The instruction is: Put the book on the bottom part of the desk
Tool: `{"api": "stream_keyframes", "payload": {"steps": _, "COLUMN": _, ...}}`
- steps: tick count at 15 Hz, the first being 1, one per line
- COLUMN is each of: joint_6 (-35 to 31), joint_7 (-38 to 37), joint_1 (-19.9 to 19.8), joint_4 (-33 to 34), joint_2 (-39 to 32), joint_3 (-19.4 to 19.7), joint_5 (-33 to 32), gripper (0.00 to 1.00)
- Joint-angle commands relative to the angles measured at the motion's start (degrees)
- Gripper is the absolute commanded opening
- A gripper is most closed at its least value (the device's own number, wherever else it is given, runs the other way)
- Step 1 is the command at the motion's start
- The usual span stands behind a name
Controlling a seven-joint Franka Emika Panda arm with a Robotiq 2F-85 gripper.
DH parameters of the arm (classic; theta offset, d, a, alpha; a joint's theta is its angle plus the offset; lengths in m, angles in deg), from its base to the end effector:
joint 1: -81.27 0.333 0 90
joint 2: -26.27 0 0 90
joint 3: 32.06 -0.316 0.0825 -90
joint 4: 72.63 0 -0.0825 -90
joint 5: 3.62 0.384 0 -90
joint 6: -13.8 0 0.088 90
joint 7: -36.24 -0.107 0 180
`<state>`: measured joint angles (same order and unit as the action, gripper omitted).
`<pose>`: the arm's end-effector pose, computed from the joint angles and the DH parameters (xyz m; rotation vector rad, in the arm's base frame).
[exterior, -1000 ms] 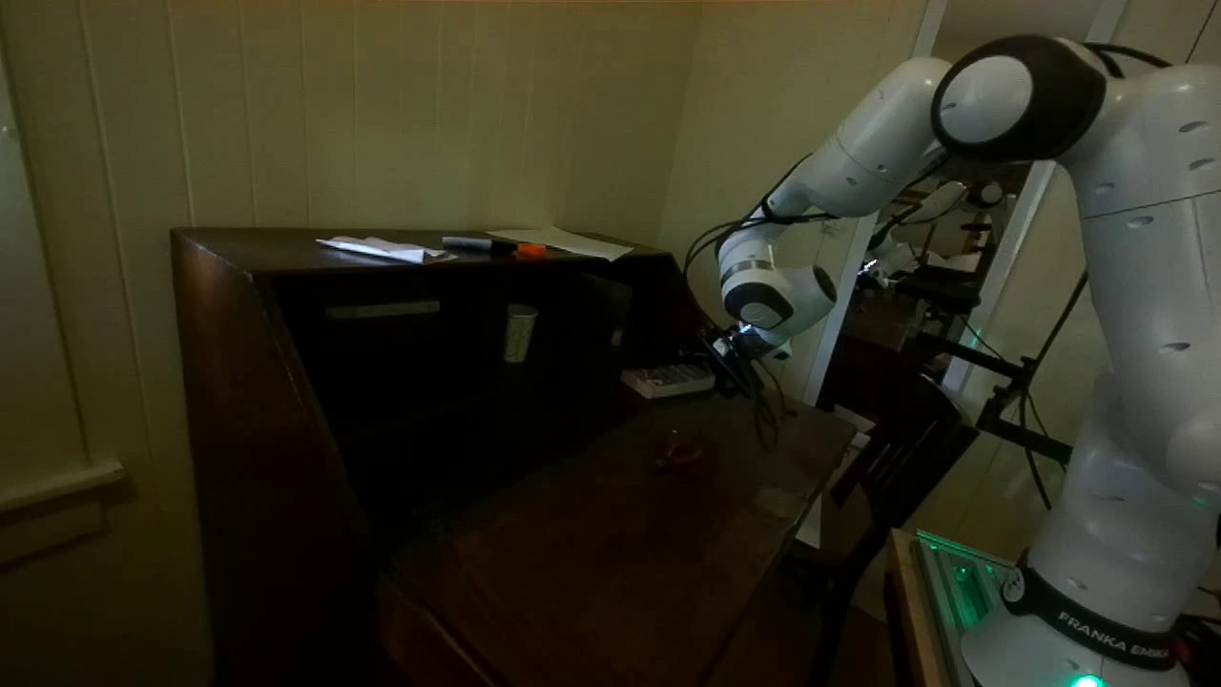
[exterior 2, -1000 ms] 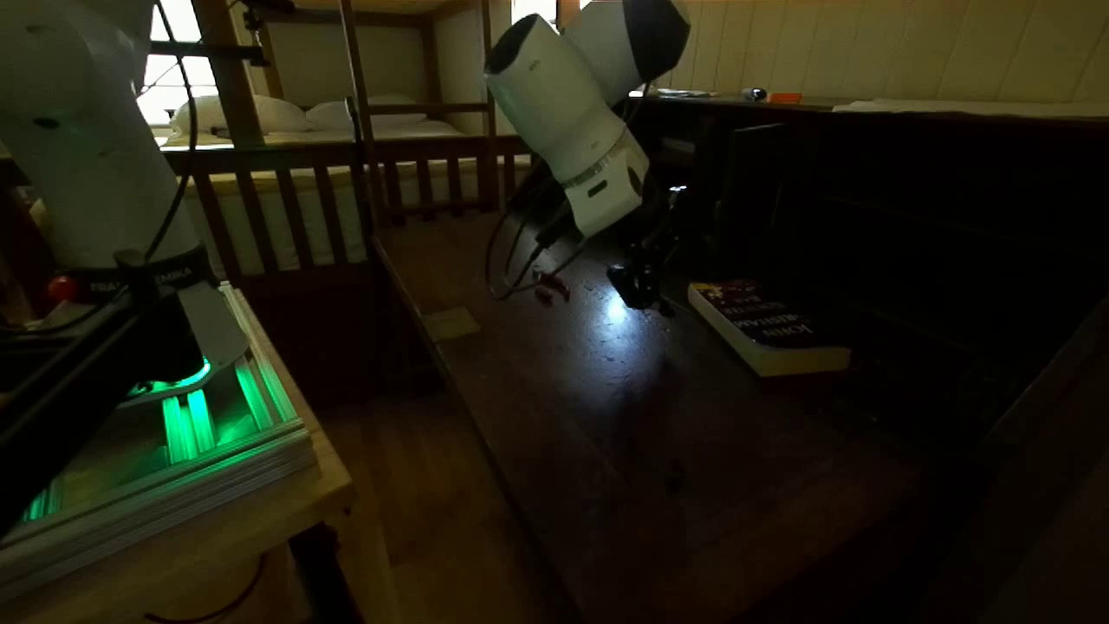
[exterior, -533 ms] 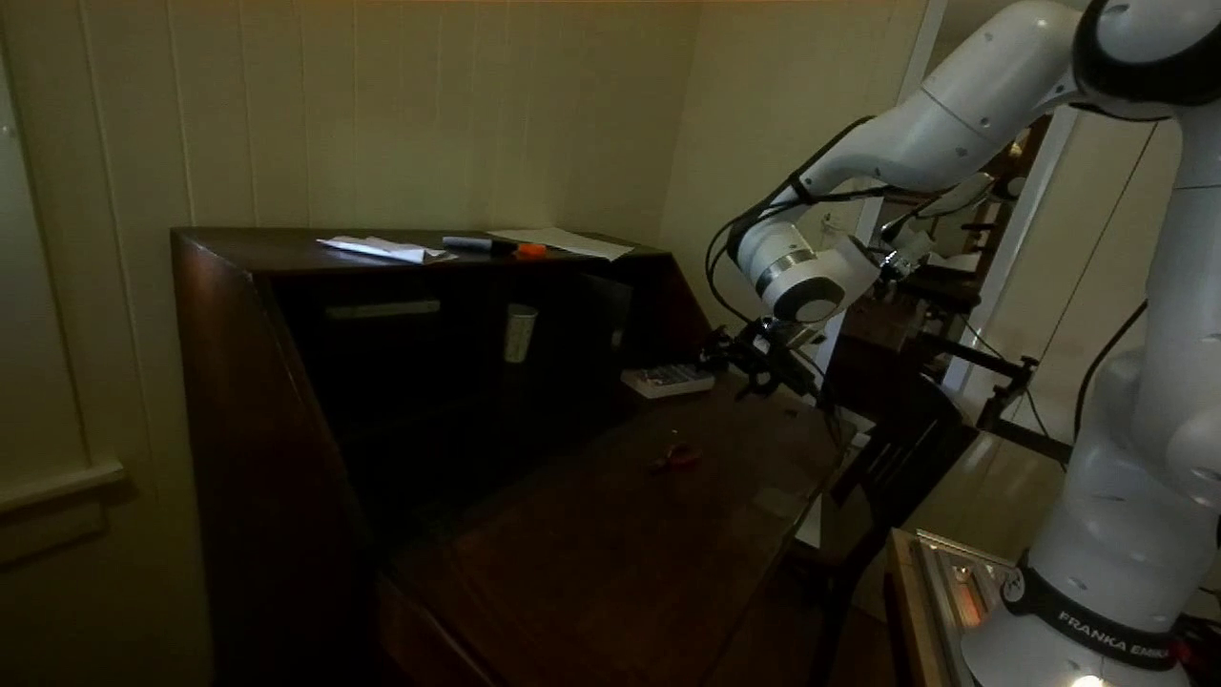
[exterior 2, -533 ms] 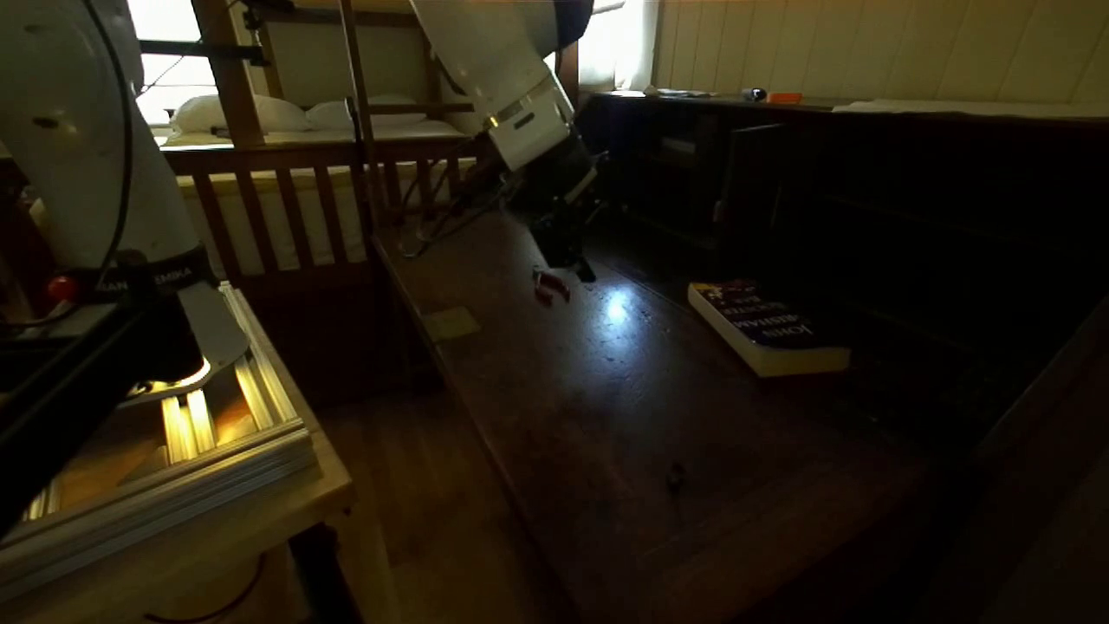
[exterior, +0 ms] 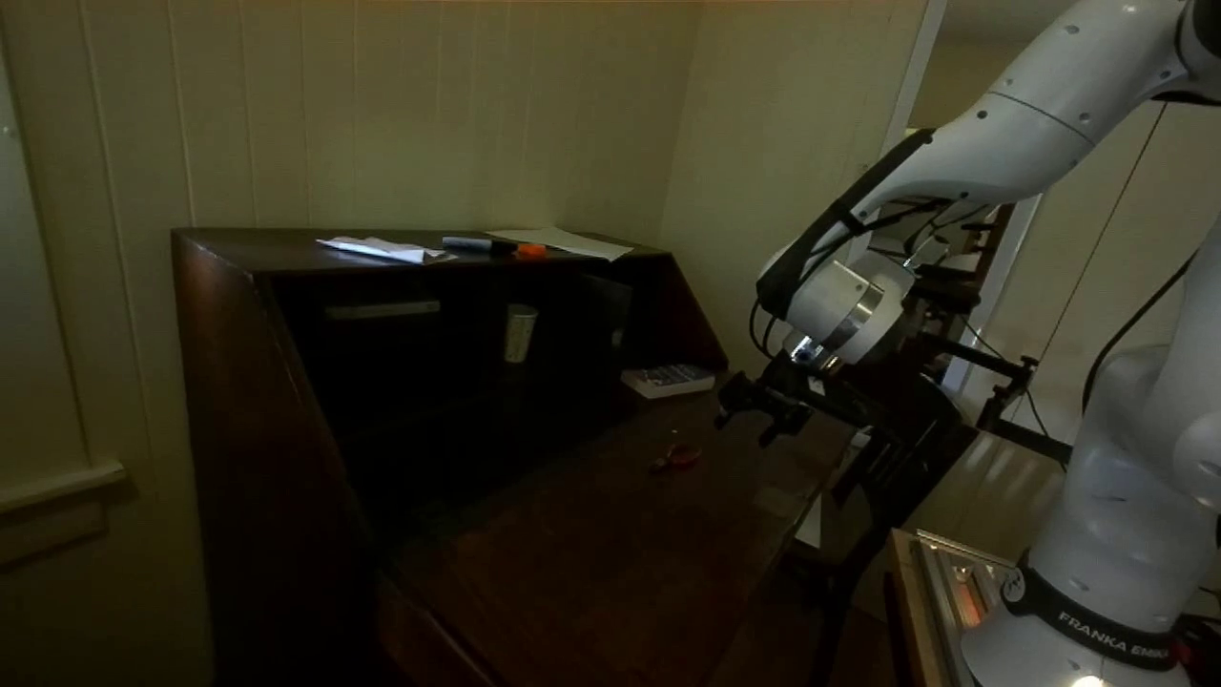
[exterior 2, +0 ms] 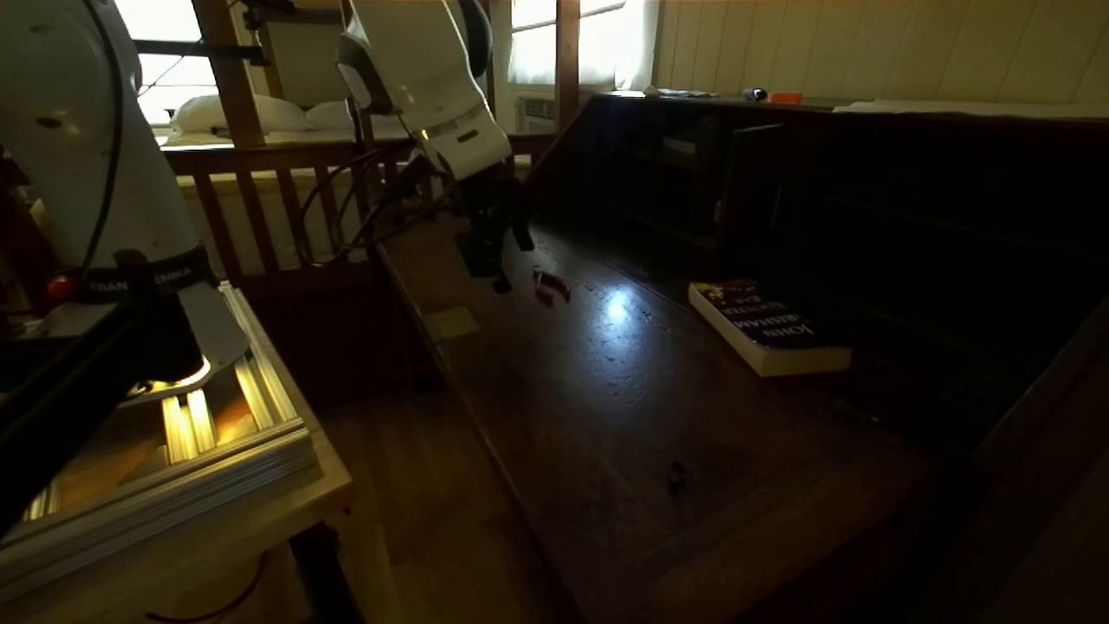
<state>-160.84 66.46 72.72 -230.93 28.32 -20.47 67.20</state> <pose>0.3231 -0.1958 0.2379 -2.5436 1.4612 -0.5350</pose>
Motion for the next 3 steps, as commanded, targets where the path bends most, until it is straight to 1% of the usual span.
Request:
{"api": "stream_keyframes", "payload": {"steps": 1, "joint_6": 0.7, "joint_7": 0.8, "joint_1": 0.0, "joint_4": 0.5, "joint_2": 0.2, "joint_3": 0.1, "joint_5": 0.0, "gripper": 1.00}}
{"api": "stream_keyframes", "payload": {"steps": 3, "joint_6": 1.3, "joint_7": 1.6, "joint_1": -0.1, "joint_4": 1.0, "joint_2": 0.2, "joint_3": 0.2, "joint_5": 0.0, "gripper": 1.00}}
